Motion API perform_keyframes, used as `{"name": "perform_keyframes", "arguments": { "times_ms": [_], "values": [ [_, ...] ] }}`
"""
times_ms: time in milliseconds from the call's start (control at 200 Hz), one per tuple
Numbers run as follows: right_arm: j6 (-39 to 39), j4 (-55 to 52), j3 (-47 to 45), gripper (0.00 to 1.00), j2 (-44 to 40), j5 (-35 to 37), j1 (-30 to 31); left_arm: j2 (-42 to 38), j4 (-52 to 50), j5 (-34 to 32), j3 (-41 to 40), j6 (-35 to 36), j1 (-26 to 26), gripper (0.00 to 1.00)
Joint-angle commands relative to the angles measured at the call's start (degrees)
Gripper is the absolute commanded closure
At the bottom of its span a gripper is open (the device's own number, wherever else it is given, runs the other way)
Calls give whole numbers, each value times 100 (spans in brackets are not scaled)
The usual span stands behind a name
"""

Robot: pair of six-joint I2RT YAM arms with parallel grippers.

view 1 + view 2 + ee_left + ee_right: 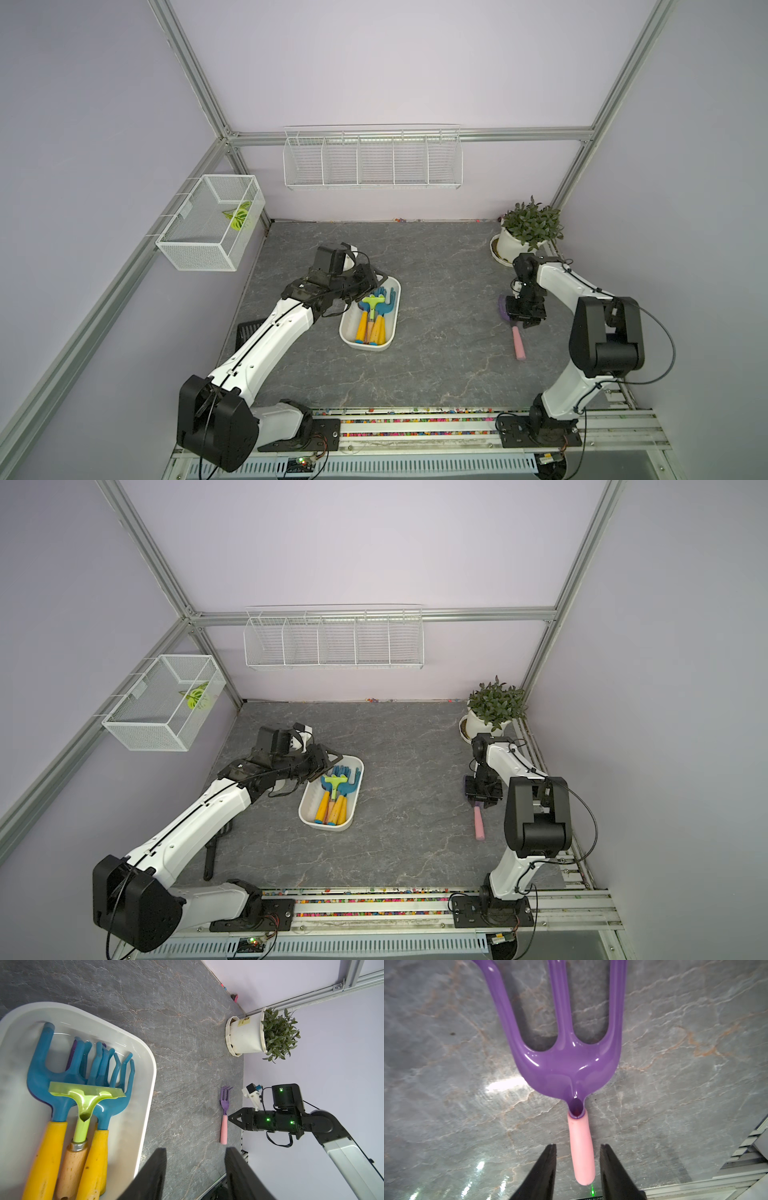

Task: Put the rake into the storage box
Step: Pick up the rake at the center of the board.

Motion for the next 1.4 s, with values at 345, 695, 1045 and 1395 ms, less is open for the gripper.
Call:
{"name": "perform_keyframes", "arguments": {
  "times_ms": [345, 695, 1045, 1395],
  "values": [
    [23, -73, -27, 62, 595, -50, 132, -218, -127, -34, -37, 47, 10, 49],
    [166, 144, -157, 81, 647, -326, 155, -498, -406, -107, -125, 105, 12, 49],
    [614, 550, -255, 100, -10, -1460, 410, -771, -725, -300, -146, 175, 10, 49],
    [2436, 2112, 488, 100, -596, -3655, 1861, -1167, -993, -674, -199, 197, 23, 48]
  ]
}}
